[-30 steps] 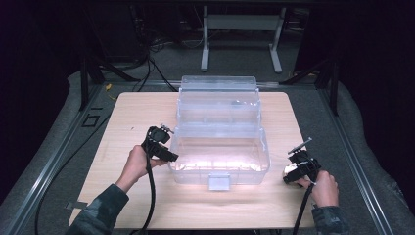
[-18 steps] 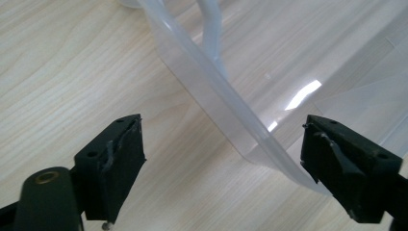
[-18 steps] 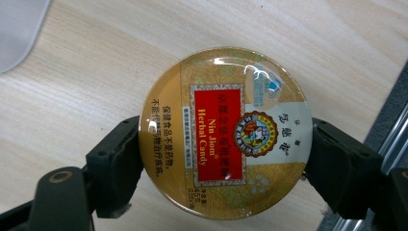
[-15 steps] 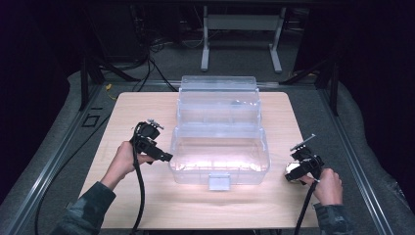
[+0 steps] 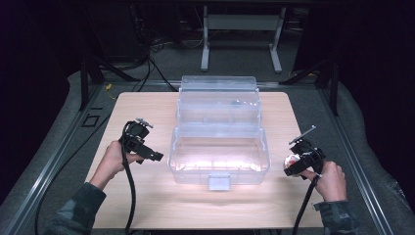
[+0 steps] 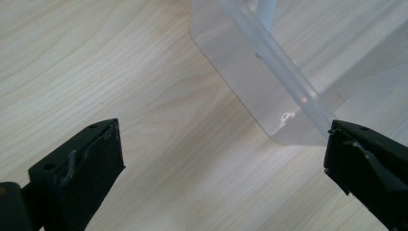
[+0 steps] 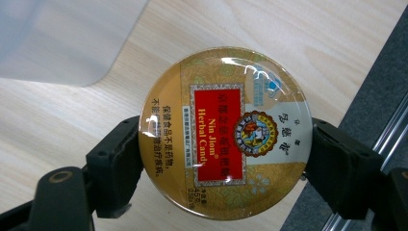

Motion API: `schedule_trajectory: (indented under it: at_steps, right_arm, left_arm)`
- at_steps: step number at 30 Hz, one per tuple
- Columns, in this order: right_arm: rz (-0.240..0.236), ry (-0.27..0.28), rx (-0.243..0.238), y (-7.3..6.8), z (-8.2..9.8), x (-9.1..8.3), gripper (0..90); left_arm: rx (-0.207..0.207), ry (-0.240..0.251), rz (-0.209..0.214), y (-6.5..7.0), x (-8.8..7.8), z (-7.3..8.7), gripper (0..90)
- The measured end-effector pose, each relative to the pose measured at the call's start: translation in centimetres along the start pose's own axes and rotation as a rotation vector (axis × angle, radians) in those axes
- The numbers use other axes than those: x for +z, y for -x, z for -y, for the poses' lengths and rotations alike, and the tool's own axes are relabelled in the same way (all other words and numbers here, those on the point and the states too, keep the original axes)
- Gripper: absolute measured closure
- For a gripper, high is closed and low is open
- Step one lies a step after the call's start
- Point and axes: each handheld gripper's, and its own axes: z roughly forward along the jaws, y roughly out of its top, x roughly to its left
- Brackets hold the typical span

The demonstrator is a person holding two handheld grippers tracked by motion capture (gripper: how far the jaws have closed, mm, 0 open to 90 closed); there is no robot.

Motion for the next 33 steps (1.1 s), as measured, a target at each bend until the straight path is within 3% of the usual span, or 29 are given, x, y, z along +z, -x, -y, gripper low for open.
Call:
schedule_trajectory:
  at_steps: [1, 5, 7, 9, 12, 15, 24, 33]
  right_arm:
    - [0.044, 0.0, -0.005, -0.3, -0.1, -0.4, 20.2]
    - [0.033, 0.017, -0.026, -0.6, -0.5, -1.8, 20.2]
    - [0.057, 0.018, -0.034, -0.9, -0.7, -2.6, 20.2]
    - [0.031, 0.027, -0.043, -1.0, -0.9, -3.1, 20.2]
    - [0.028, 0.033, -0.056, -1.4, -1.4, -3.8, 20.2]
    - [0.054, 0.036, -0.076, -1.9, -2.0, -4.5, 20.2]
    - [0.039, 0.047, -0.134, -3.7, -3.5, -6.0, 20.2]
    - [0.024, 0.047, -0.191, -5.7, -5.3, -6.5, 20.2]
  left_arm:
    - [-0.007, 0.003, -0.002, -0.2, 0.0, 0.1, 0.3]
    - [-0.023, 0.009, -0.012, -1.1, 0.0, 0.5, 0.2]
    - [-0.027, 0.001, -0.019, -1.4, 0.1, 0.7, 0.2]
    - [-0.032, 0.003, -0.017, -1.6, 0.1, 0.9, 0.2]
    - [-0.025, 0.007, -0.021, -1.8, 0.2, 1.2, 0.2]
    - [-0.02, 0.003, -0.015, -2.1, 0.3, 1.5, 0.2]
    - [-0.024, 0.003, -0.012, -2.2, 0.2, 1.7, 0.2]
    - [-0.034, -0.001, -0.015, -2.7, 0.3, 2.2, 0.2]
